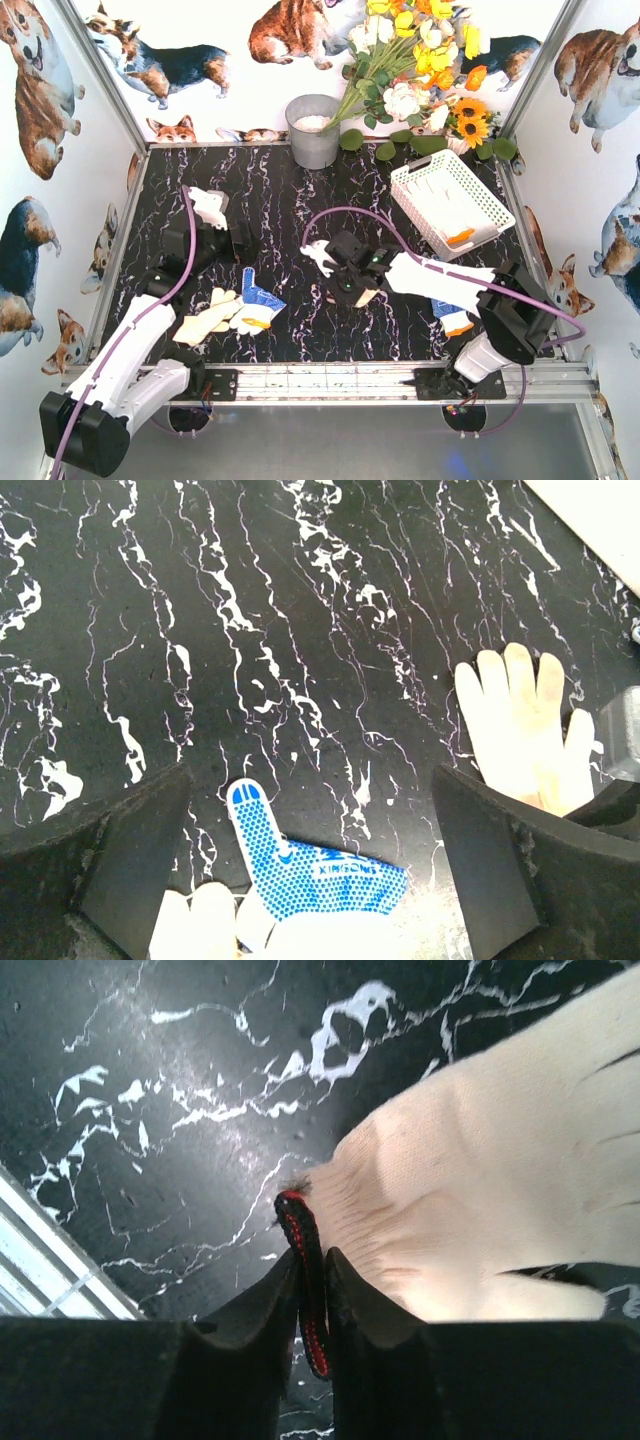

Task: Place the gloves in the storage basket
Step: Turn over the glove at the center of the board.

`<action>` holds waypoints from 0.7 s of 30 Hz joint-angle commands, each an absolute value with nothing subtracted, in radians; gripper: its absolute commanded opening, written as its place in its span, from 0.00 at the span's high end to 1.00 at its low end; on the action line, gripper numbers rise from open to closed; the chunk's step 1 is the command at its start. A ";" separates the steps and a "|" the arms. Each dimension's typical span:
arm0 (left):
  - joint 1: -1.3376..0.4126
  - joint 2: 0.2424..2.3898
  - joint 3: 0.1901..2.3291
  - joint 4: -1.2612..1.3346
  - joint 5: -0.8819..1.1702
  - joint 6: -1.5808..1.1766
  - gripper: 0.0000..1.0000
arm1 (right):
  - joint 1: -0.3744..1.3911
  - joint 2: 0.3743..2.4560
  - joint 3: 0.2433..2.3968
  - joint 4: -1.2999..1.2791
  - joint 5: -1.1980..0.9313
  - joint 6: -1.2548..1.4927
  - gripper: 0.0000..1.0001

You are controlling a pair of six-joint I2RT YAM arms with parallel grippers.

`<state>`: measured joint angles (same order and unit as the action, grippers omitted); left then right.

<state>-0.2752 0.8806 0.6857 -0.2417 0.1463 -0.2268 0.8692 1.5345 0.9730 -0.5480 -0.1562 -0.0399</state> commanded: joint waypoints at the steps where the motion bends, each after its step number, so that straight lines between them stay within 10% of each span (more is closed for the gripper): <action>1: -0.265 0.889 0.680 -0.258 0.161 -0.232 0.00 | 0.875 1.424 0.937 -0.540 -0.169 0.108 0.72; 7: -0.312 0.902 0.604 -0.192 0.278 -0.413 0.01 | 0.874 1.236 0.886 -0.546 -0.105 0.277 0.50; 21: -0.730 1.179 0.485 0.216 0.180 -0.793 0.37 | 0.705 1.125 0.653 -0.472 -0.002 0.888 0.64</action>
<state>-0.6868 1.1072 0.4953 0.0204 0.1909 -0.6758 0.7353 1.1324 0.6834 -0.5716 0.0082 0.7246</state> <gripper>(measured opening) 0.673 0.385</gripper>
